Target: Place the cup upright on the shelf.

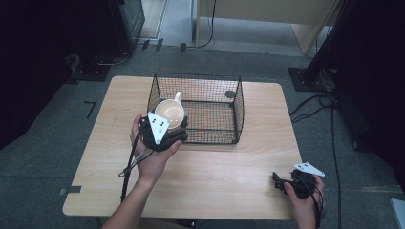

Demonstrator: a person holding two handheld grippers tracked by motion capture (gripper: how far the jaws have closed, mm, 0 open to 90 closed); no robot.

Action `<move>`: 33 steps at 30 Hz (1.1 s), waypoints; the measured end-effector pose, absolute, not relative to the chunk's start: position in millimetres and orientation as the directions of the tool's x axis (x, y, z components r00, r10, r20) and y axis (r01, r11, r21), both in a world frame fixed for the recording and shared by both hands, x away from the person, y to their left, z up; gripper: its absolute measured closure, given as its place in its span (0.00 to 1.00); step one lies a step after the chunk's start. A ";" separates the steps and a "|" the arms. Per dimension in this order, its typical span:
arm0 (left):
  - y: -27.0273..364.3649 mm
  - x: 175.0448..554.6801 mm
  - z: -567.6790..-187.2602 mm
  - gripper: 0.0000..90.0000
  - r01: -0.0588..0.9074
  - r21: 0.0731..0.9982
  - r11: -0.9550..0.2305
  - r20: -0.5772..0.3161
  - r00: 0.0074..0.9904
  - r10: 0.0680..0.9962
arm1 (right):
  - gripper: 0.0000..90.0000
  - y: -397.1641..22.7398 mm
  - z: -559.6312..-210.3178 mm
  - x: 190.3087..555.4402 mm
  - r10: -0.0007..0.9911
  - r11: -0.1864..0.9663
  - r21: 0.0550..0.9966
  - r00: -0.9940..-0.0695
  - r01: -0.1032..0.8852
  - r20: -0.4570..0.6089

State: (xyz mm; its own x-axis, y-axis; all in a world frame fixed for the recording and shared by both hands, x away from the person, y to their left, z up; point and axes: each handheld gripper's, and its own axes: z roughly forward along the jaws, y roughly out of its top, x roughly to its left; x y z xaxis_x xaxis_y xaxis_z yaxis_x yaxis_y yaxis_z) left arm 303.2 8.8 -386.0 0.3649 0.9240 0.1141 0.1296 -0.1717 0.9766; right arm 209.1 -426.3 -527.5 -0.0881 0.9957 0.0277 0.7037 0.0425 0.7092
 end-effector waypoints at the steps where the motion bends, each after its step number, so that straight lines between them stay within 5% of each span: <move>1: 7.2 306.7 -385.8 0.10 0.128 0.976 -0.176 0.119 0.363 0.924 | 0.00 -426.5 -527.6 209.2 0.996 0.044 0.710 -0.089 0.703 0.026; 33: -19.8 417.8 -398.3 0.10 0.287 0.944 -0.161 0.034 0.404 0.914 | 0.00 -426.3 -527.5 209.1 0.996 0.042 0.709 -0.088 0.704 0.029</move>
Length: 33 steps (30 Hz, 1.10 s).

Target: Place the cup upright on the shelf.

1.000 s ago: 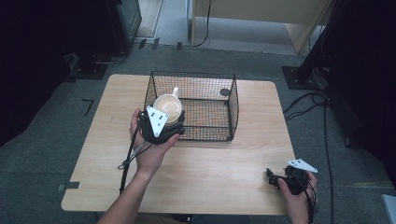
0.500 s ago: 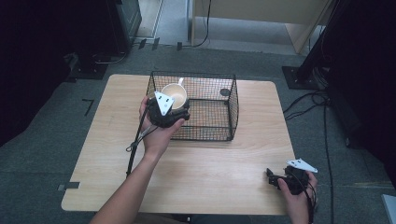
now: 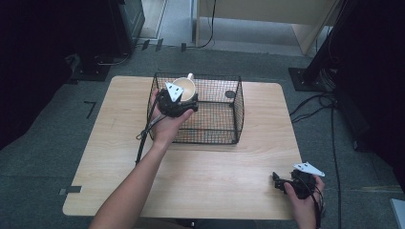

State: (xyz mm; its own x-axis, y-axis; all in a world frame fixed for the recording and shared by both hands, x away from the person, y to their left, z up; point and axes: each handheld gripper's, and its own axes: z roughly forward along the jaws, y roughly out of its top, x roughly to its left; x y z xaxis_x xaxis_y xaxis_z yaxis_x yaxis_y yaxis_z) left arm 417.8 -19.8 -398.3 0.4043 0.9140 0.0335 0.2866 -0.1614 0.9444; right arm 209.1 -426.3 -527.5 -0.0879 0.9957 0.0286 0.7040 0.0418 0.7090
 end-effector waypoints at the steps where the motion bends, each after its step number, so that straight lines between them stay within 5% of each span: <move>1: -19.8 417.8 -398.3 0.10 0.287 0.944 -0.161 0.034 0.404 0.914 | 0.00 -426.3 -527.5 209.1 0.996 0.042 0.709 -0.088 0.704 0.029; 18: -29.5 464.4 -399.9 0.10 0.250 0.926 -0.282 0.062 0.638 0.768 | 0.00 -426.3 -527.5 209.1 0.996 0.041 0.709 -0.087 0.704 0.029; 33: -33.0 479.8 -429.5 0.10 0.324 0.890 -0.321 0.023 0.670 0.742 | 0.00 -426.4 -527.5 209.2 0.996 0.042 0.710 -0.088 0.703 0.028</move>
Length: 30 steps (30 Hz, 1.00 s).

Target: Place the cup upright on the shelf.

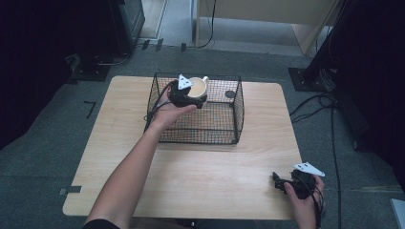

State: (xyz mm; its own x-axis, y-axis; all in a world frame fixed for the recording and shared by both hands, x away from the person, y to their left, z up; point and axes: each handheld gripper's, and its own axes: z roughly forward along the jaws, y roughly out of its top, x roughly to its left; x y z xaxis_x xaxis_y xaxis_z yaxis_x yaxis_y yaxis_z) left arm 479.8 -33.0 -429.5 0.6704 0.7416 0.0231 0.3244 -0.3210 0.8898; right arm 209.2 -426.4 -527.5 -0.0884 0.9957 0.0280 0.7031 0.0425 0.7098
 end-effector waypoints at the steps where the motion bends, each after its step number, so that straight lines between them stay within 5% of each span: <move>1: -33.5 480.5 -431.1 0.10 0.331 0.886 -0.324 0.019 0.672 0.740 | 0.00 -426.3 -527.5 209.1 0.996 0.041 0.709 -0.087 0.704 0.029; 12: -37.4 488.7 -451.3 0.10 0.414 0.838 -0.356 -0.036 0.693 0.721 | 0.00 -426.8 -527.5 209.7 0.996 0.043 0.710 -0.090 0.703 0.029; 30: -42.6 488.9 -465.0 0.10 0.431 0.761 -0.485 0.013 0.736 0.676 | 0.00 -426.8 -527.5 209.7 0.996 0.043 0.710 -0.090 0.703 0.029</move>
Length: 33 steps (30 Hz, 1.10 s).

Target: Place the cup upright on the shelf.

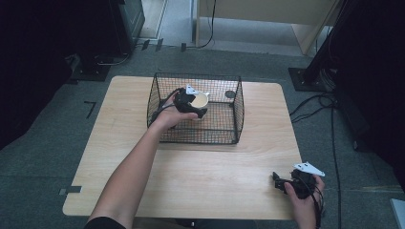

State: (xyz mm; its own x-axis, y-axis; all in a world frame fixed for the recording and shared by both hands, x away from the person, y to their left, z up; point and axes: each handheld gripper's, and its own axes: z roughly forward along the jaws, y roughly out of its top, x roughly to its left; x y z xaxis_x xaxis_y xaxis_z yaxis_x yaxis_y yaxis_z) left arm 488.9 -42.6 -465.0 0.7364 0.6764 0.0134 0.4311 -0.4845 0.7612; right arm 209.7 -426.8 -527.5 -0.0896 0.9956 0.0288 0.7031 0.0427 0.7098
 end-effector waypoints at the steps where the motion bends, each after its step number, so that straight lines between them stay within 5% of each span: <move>1: -42.6 488.9 -464.9 0.10 0.435 0.759 -0.484 0.009 0.737 0.676 | 0.00 -426.8 -527.5 209.7 0.996 0.043 0.710 -0.090 0.703 0.029; 33: -41.8 491.1 -466.7 0.09 0.502 0.673 -0.544 -0.019 0.746 0.666 | 0.00 -427.1 -527.5 210.4 0.996 0.041 0.710 -0.088 0.703 0.030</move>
